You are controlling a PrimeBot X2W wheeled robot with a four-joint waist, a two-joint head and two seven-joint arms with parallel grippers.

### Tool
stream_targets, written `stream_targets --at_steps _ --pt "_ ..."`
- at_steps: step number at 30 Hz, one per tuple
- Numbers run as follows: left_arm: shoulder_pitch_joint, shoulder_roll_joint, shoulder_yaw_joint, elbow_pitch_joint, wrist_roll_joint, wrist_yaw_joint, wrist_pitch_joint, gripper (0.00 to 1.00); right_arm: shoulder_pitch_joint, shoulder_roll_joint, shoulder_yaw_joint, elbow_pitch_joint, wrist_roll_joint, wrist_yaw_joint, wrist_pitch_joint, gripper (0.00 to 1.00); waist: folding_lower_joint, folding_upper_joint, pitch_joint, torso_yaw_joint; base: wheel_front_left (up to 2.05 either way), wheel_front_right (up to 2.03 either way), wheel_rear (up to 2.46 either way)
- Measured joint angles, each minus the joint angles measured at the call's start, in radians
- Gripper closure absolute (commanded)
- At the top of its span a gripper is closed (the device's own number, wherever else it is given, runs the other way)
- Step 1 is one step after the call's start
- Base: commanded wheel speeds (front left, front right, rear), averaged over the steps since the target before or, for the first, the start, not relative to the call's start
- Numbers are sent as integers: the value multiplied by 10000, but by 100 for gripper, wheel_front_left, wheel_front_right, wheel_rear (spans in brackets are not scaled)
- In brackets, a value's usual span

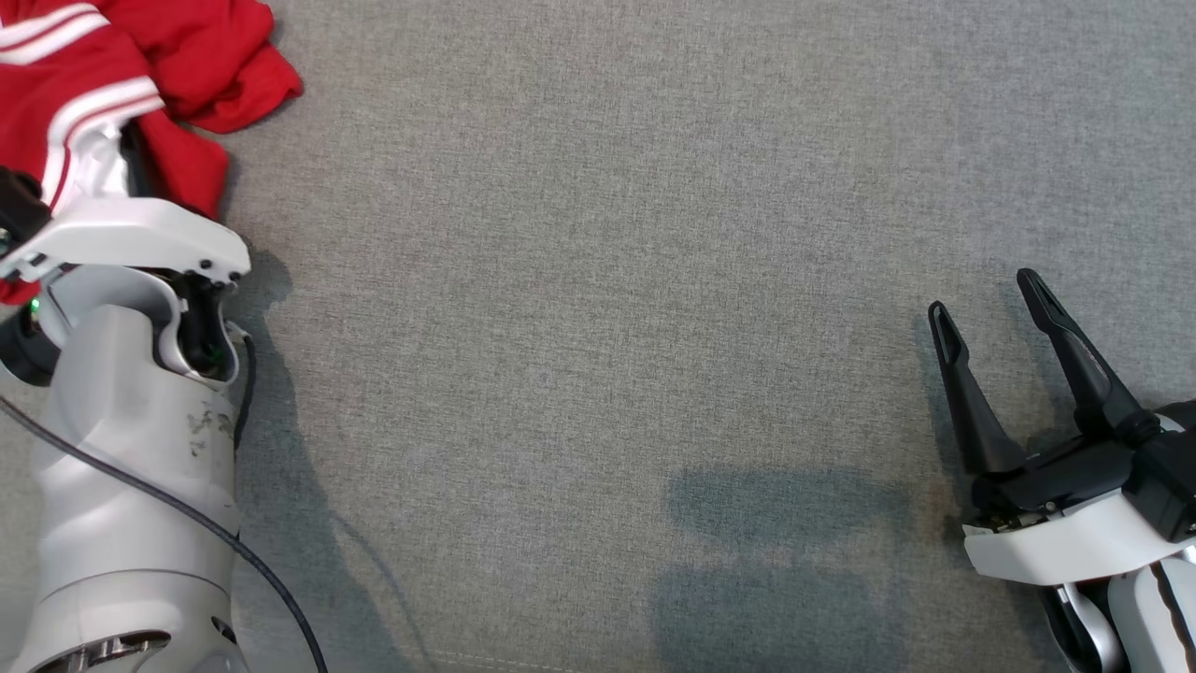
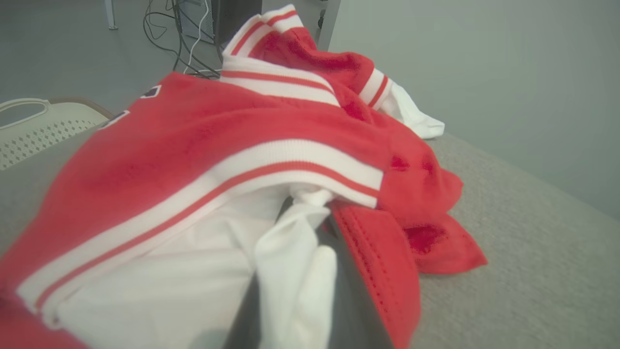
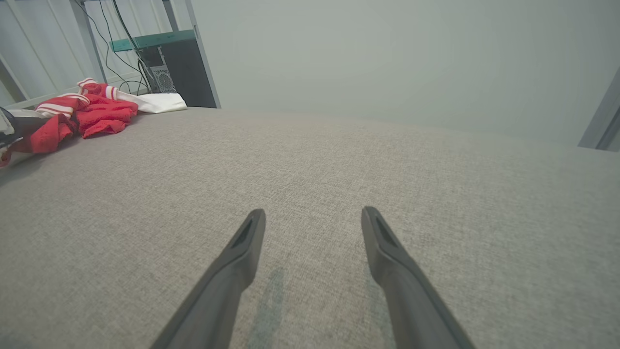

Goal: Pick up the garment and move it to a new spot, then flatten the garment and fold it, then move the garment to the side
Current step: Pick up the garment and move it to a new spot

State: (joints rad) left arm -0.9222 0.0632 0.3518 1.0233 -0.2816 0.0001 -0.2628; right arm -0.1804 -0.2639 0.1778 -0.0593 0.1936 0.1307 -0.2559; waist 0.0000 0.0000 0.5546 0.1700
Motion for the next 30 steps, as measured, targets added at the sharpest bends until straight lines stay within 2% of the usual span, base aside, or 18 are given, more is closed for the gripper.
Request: stream_targets --at_steps 11,17,23,30 --pt "768 -144 828 -2840 468 -780 -2 100 -188 502 236 182 211 0 0 0 0 0 -624 -108 0 0 0" --pt "989 -324 782 -3632 491 -1151 -2 100 -190 844 291 412 311 0 0 0 0 0 -1273 -266 0 0 0" --pt "1055 -412 42 -4182 257 -1237 -2 100 -112 1258 276 543 474 0 0 0 0 0 -2083 -521 0 0 0" --pt "1834 -326 -1336 -4675 -297 -1237 -2 100 541 1680 219 754 570 0 0 0 0 0 -3218 -944 0 0 0"
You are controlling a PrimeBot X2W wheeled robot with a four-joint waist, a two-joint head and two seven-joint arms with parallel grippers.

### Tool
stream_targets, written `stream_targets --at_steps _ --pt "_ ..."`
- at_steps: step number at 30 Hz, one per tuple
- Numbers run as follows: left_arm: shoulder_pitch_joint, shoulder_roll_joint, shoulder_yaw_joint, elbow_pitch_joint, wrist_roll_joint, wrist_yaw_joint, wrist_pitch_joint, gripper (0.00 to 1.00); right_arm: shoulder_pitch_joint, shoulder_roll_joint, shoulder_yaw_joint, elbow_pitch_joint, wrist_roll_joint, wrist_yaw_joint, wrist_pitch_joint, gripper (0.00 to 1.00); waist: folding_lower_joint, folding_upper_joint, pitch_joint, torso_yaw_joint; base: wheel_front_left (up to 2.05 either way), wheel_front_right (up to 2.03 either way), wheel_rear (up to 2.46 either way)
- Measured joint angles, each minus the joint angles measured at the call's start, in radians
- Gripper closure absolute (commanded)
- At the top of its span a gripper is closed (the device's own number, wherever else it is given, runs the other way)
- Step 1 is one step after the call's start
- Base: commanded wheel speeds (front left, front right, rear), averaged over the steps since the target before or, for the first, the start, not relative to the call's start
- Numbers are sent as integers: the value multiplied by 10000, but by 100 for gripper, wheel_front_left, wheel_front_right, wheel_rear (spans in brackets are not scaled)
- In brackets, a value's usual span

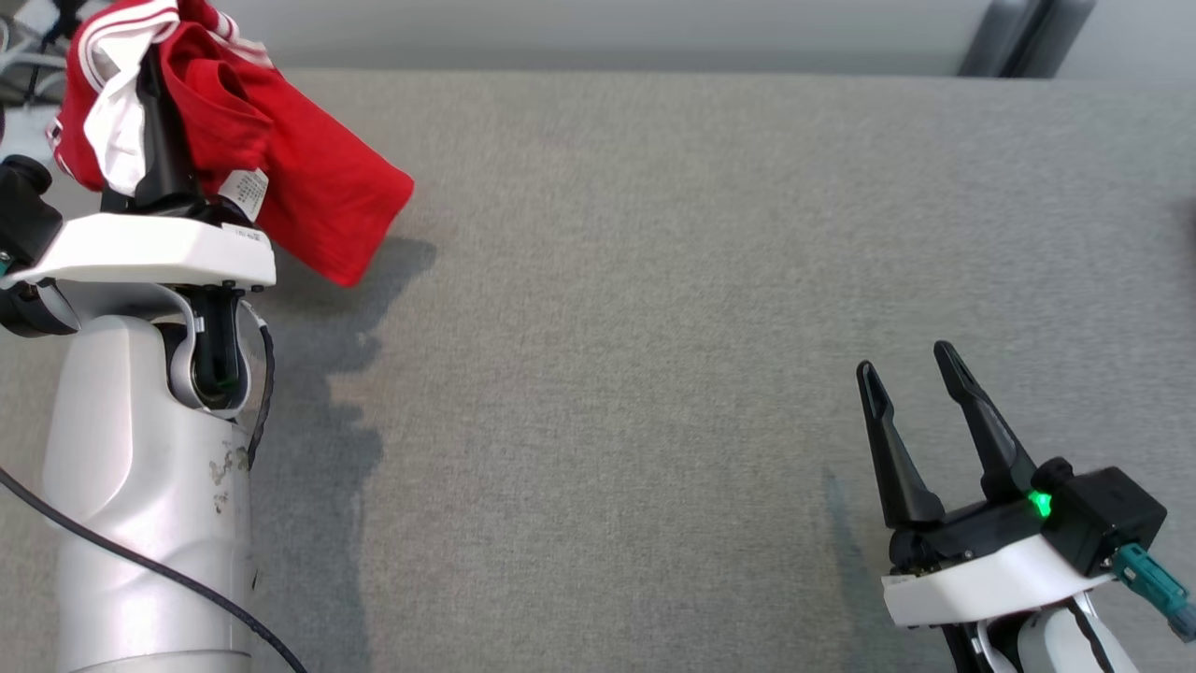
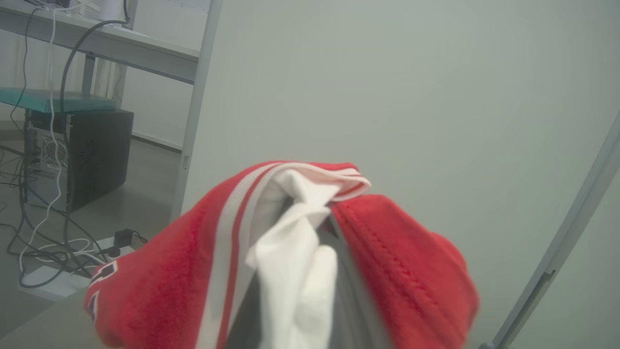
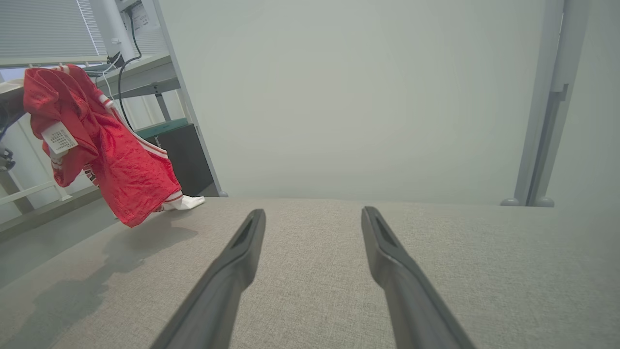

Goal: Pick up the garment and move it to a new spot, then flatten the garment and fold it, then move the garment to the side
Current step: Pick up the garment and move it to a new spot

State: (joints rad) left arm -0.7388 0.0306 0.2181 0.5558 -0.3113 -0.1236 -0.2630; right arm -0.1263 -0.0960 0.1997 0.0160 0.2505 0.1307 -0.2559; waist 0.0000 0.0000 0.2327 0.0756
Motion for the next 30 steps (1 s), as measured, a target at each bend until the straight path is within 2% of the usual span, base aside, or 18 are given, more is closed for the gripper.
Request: stream_targets --at_steps 8,18,22,30 --pt "580 180 -732 -876 -420 0 182 100 569 263 -77 42 38 0 0 0 0 0 -1099 -678 0 0 0" --pt "1261 -10 -1760 -2357 -857 21 917 100 764 355 -54 52 63 0 0 0 0 0 -1607 -1755 0 0 0" --pt "1588 -58 -2343 -2915 -1384 311 1143 100 767 362 -17 54 128 0 0 0 0 0 -1782 -2245 0 0 0" --pt "2190 -50 -3896 -3076 -2715 915 1220 100 806 376 8 50 251 0 0 0 0 0 -1926 -2941 0 0 0"
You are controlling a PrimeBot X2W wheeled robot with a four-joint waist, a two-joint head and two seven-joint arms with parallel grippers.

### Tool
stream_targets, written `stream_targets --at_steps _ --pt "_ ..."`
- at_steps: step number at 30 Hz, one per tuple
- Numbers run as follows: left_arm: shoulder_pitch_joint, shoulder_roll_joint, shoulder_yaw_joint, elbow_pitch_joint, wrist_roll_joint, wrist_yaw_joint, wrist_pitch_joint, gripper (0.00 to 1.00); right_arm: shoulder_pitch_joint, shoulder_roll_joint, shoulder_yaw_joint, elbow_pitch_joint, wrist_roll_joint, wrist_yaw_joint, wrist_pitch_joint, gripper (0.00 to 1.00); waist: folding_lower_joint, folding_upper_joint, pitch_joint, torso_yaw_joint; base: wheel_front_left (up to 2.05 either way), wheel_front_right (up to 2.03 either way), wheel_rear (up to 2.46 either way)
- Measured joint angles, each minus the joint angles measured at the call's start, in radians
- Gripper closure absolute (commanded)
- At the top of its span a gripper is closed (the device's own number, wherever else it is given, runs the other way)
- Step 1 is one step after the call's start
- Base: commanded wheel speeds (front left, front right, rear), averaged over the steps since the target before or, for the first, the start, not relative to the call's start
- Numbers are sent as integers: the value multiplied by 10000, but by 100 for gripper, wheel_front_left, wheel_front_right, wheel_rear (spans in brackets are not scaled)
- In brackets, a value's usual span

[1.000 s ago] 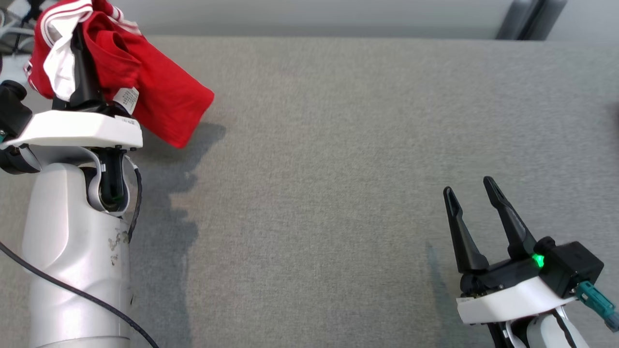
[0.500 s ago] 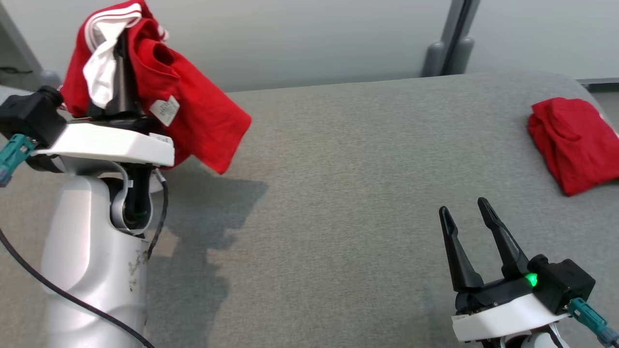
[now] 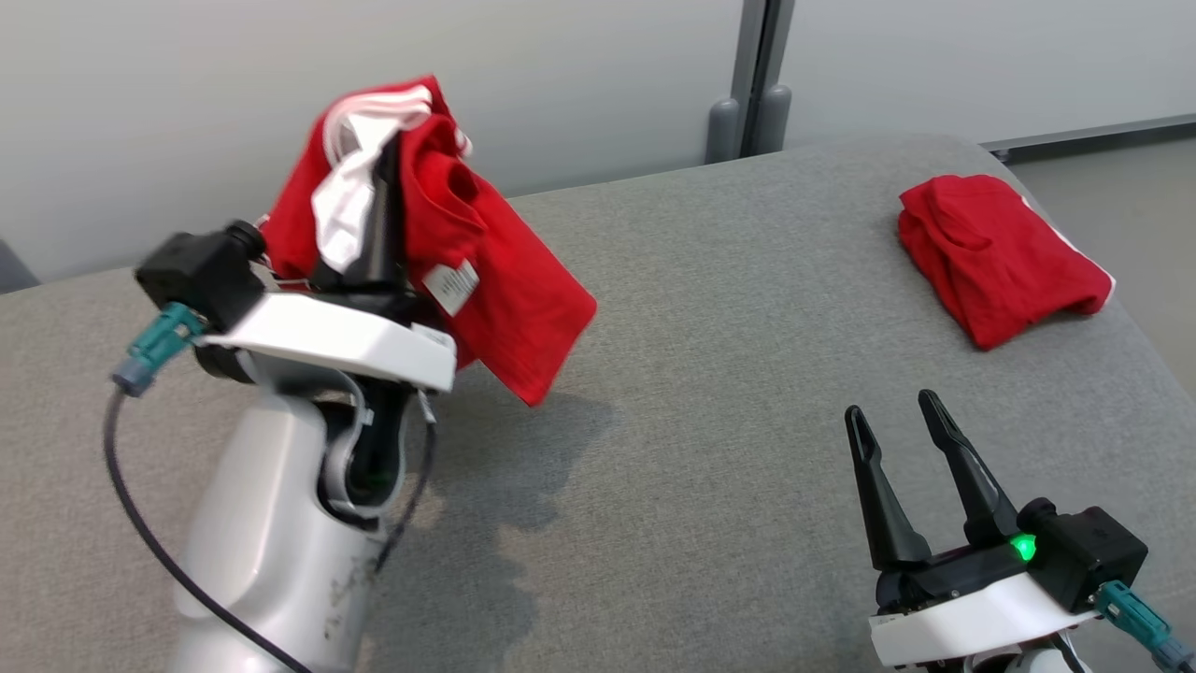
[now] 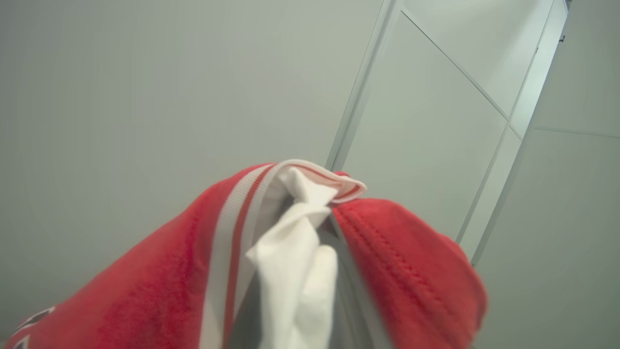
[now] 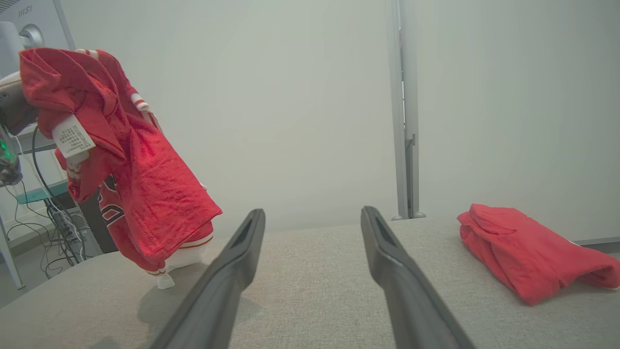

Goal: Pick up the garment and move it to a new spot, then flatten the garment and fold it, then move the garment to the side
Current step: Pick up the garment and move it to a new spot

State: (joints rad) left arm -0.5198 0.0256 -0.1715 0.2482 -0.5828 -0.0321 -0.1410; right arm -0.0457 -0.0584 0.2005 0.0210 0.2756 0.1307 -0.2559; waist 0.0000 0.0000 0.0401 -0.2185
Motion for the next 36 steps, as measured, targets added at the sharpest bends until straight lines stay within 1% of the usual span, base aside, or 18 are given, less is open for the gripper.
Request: stream_targets --at_steps 2,3,6,9,12,17,18,19,20,21,22,26,30,33,36 --pt "211 10 -481 27 -238 171 54 100 2 6 0 -12 61 0 0 0 0 0 30 -128 0 0 0" --pt "211 10 -481 27 -238 171 54 100 2 6 0 -12 61 0 0 0 0 0 30 -128 0 0 0" --pt "483 6 -1095 359 -483 360 86 100 1 10 4 -19 69 0 0 0 0 0 172 -243 0 0 0" --pt "690 48 -1645 1070 -907 514 123 100 -5 21 12 -25 69 0 0 0 0 0 351 -323 0 0 0" --pt "794 79 -2314 1883 -1647 522 345 100 -30 31 35 -31 84 0 0 0 0 0 551 -384 0 0 0" --pt "792 121 -3344 3225 -2316 575 307 100 -180 56 167 -29 205 0 0 0 0 0 856 -495 0 0 0" --pt "789 128 -3522 3446 -2483 504 309 72 -226 61 174 -25 236 0 0 0 0 0 900 -512 0 0 0" --pt "761 130 -3707 3653 -2640 504 307 54 -276 65 178 -25 249 0 0 0 0 0 937 -523 0 0 0" --pt "710 130 -3862 3835 -2727 504 297 54 -301 67 184 -23 249 0 0 0 0 0 967 -531 0 0 0" --pt "629 130 -3981 3971 -2790 506 209 16 -308 67 190 -13 249 0 0 0 0 0 992 -532 0 0 0" --pt "527 130 -4057 4080 -2863 510 105 0 -311 69 199 0 249 0 0 0 0 0 1003 -531 0 0 0" --pt "103 140 -4278 4207 -2922 541 -330 0 -314 75 194 13 247 0 0 0 0 0 943 -464 0 0 0" --pt "-25 146 -4406 4157 -2907 508 -512 0 -304 77 174 31 245 0 0 0 0 0 772 -293 0 0 0" --pt "-12 249 -4399 3856 -2878 508 -663 0 -258 79 192 40 234 0 0 0 0 0 620 -121 0 0 0" --pt "65 407 -4305 3262 -2853 514 -800 0 -253 81 219 42 228 0 0 0 0 0 482 96 0 0 0"
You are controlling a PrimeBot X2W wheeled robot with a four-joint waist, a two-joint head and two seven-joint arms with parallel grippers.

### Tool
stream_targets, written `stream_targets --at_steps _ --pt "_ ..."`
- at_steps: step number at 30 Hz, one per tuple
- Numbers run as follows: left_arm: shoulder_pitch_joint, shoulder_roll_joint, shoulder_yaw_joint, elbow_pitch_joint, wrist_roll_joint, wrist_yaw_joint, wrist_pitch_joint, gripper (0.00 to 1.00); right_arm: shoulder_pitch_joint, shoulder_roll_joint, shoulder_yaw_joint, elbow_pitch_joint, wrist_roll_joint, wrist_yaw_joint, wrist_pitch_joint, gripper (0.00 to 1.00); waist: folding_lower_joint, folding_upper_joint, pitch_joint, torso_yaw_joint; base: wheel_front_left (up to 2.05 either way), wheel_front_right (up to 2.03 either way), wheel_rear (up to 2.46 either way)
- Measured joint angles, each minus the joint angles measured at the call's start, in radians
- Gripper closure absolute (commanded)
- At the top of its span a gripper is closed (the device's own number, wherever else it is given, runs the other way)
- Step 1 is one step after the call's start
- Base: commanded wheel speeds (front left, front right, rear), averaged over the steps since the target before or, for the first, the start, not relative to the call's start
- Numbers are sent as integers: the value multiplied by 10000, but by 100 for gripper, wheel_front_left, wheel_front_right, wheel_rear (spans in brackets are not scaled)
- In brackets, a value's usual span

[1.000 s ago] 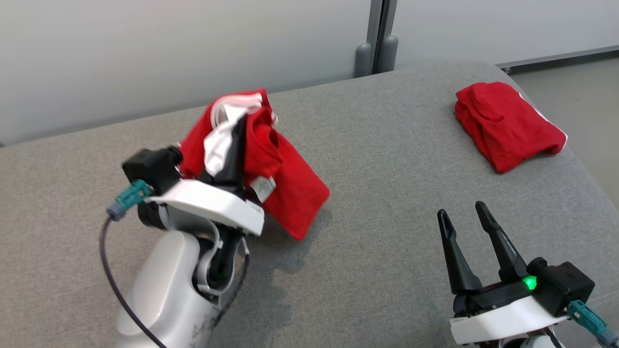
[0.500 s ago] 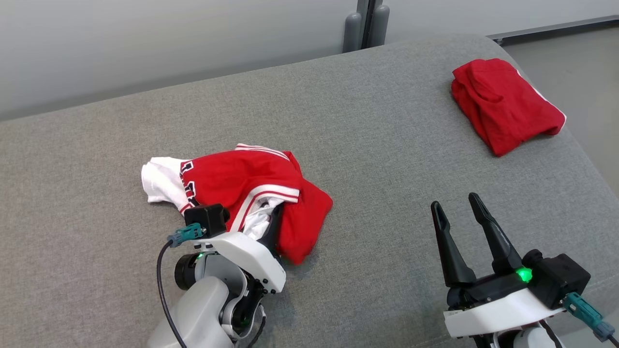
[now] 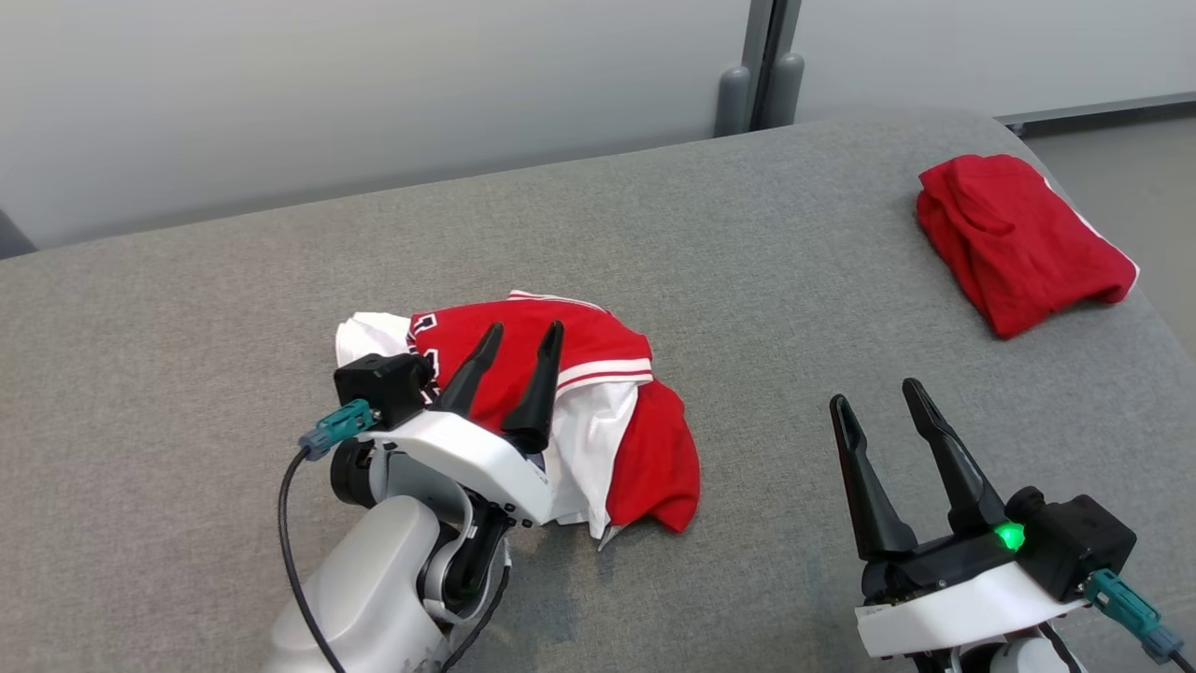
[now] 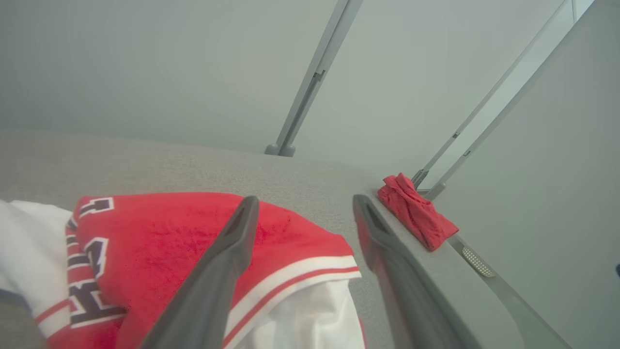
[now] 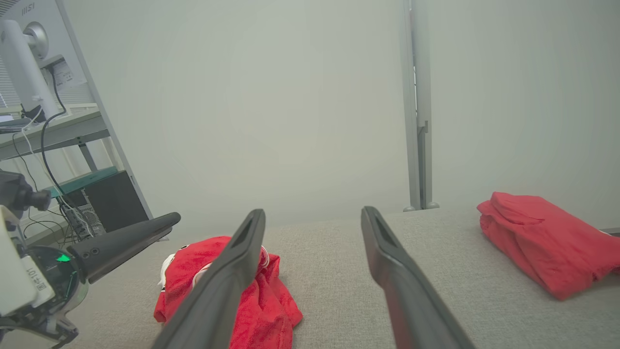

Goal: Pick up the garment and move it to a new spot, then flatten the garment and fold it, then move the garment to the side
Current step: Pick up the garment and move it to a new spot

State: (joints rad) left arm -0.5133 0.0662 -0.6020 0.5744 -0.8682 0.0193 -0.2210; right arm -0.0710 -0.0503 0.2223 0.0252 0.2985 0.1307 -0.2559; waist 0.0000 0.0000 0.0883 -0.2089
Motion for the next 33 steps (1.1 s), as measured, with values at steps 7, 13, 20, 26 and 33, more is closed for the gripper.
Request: stream_targets --at_steps 7,13,20,26,33 --pt "1011 863 583 -2151 623 380 -272 0 233 6 19 -13 -6 0 0 0 0 0 -278 632 0 0 0" --pt "2690 1181 1912 -4153 1649 961 -297 0 381 12 27 -36 -42 0 0 0 1 0 -589 1151 0 0 0" --pt "4345 1007 3193 -5471 3170 1329 -349 0 637 6 -150 -36 -90 0 0 0 0 0 -936 1613 0 0 0" --pt "5296 794 4163 -5856 4033 1035 -349 0 823 -17 -274 -10 -167 0 0 0 0 0 -1237 1779 0 0 0" --pt "5970 380 5120 -6324 5417 685 -349 0 1157 -38 -779 117 -282 0 0 0 0 0 -1538 1828 0 0 0"
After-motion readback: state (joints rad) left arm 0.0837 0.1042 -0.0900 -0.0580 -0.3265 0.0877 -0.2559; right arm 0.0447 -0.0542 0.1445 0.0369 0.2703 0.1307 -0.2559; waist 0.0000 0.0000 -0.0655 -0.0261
